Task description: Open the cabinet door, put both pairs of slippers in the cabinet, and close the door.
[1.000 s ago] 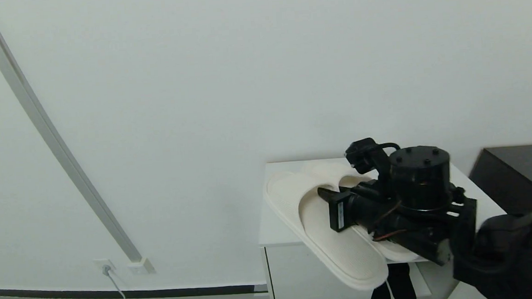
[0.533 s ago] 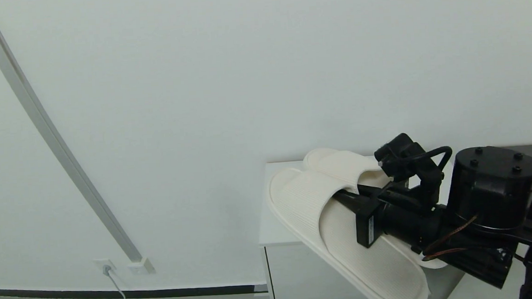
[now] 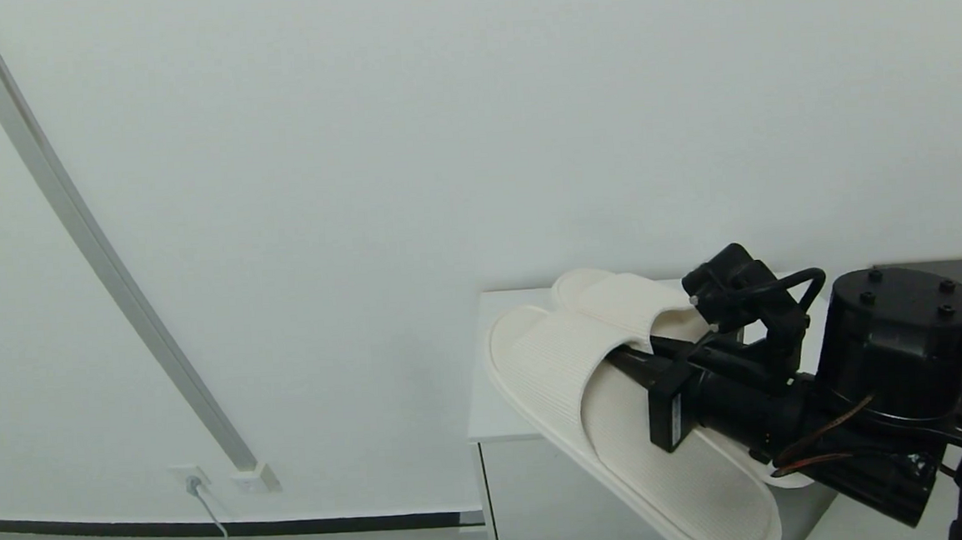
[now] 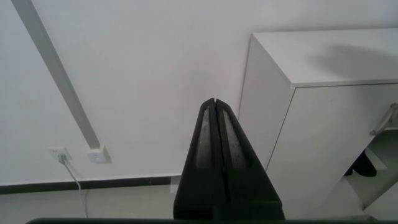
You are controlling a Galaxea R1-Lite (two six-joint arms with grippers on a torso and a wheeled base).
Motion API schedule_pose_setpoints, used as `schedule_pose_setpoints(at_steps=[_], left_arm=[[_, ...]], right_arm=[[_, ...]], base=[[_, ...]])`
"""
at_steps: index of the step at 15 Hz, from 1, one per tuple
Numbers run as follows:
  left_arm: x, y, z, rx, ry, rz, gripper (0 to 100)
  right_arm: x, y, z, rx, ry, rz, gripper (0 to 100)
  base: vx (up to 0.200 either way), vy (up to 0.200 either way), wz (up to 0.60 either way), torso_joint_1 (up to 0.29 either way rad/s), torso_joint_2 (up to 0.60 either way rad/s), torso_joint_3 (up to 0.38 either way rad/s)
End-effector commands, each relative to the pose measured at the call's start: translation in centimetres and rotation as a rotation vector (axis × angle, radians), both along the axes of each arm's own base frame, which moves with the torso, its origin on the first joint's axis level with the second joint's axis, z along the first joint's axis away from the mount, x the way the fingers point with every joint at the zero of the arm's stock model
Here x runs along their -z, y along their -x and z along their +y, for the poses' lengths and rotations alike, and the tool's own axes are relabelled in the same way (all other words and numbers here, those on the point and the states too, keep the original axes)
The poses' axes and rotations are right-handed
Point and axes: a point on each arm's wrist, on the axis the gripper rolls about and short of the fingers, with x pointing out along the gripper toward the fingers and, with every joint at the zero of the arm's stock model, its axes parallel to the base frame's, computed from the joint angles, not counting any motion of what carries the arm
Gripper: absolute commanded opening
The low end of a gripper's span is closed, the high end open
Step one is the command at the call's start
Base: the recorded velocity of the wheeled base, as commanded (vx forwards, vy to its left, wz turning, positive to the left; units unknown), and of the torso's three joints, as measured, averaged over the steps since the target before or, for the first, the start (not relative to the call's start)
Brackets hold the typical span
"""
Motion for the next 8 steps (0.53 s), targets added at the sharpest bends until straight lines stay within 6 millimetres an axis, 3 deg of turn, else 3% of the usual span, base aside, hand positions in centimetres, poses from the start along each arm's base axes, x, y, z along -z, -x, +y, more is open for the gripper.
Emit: schedule_pose_setpoints(at_steps=[1, 4, 8], left_arm=[[-0.01, -0.01, 0.00, 0.000, 0.000, 0.000, 0], [-0.01, -0.02, 0.00, 0.000, 0.000, 0.002, 0], [-0.01, -0.02, 0.00, -0.002, 0.000, 0.002, 0]], right_arm=[[0.03, 0.01, 0.02, -0.001, 0.001, 0.000, 0], [0.16, 0.01, 0.01, -0.001, 0.006, 0.005, 0], [0.58, 0.12, -0.11, 0.003, 0.017, 0.015, 0]], base=[[-0.200, 0.000, 0.00, 0.017, 0.01, -0.002], [-0.200, 0.000, 0.00, -0.006, 0.00, 0.006], [0.000, 0.000, 0.00, 0.000, 0.00, 0.000]])
